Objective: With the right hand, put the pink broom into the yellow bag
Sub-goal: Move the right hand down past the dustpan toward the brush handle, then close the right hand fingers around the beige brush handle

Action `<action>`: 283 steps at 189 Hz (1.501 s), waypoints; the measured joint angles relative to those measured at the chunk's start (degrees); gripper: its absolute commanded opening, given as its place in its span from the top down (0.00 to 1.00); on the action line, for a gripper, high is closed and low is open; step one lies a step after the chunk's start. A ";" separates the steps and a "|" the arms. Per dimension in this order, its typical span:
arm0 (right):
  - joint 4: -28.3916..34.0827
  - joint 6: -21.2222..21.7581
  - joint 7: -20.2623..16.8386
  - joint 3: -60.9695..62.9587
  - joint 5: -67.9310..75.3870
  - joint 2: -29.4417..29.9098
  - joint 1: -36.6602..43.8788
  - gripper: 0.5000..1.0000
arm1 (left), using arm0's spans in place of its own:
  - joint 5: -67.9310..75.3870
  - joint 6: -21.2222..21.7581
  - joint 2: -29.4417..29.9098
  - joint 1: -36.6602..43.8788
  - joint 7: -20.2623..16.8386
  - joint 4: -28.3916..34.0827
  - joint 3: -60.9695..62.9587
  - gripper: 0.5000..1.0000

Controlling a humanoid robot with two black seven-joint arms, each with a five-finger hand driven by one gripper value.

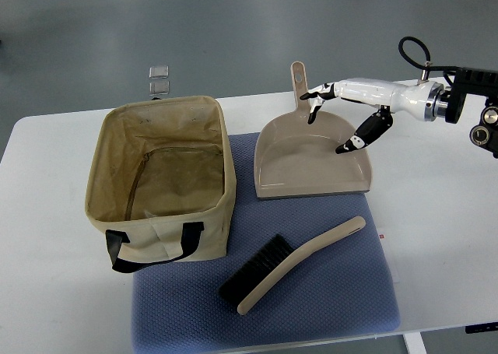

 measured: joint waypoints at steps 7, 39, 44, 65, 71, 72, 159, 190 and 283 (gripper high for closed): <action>0.57 0.27 0.00 -0.50 -1.35 -0.25 -0.41 0.14 | 0.00 0.00 0.00 0.00 0.00 0.00 0.00 0.00; 3.13 0.30 -0.06 -3.27 -4.12 -0.44 -2.37 0.14 | 0.00 0.00 0.00 0.00 0.00 0.00 0.00 0.00; 3.61 0.24 -0.07 -3.49 -4.67 -0.44 -2.64 0.14 | 0.00 0.00 0.00 -0.01 0.00 0.00 0.00 0.00; 5.26 0.16 -0.09 -3.83 -6.97 -0.47 -3.70 0.14 | 0.00 0.00 0.00 -0.01 0.00 0.00 0.00 0.00; 5.65 0.16 -0.08 -3.90 -7.55 -0.52 -3.95 0.14 | 0.00 0.00 0.00 -0.01 0.00 0.00 0.00 0.00; 5.72 0.16 -0.08 -3.91 -7.64 -0.54 -3.99 0.14 | 0.00 0.00 0.00 -0.01 0.00 0.00 0.00 0.00; 8.93 -3.49 -0.12 -5.57 -16.95 -0.76 -9.81 0.14 | 0.00 0.00 0.00 -0.01 0.00 -0.01 0.00 0.00; 8.82 -6.06 -0.33 -5.57 -18.07 -1.09 -10.83 0.14 | 0.00 0.00 0.00 -0.01 0.00 -0.03 0.00 0.00; 8.26 -8.01 -0.36 -5.37 -18.81 1.48 -13.30 0.17 | 0.00 0.00 0.00 -0.01 0.00 0.00 0.00 0.00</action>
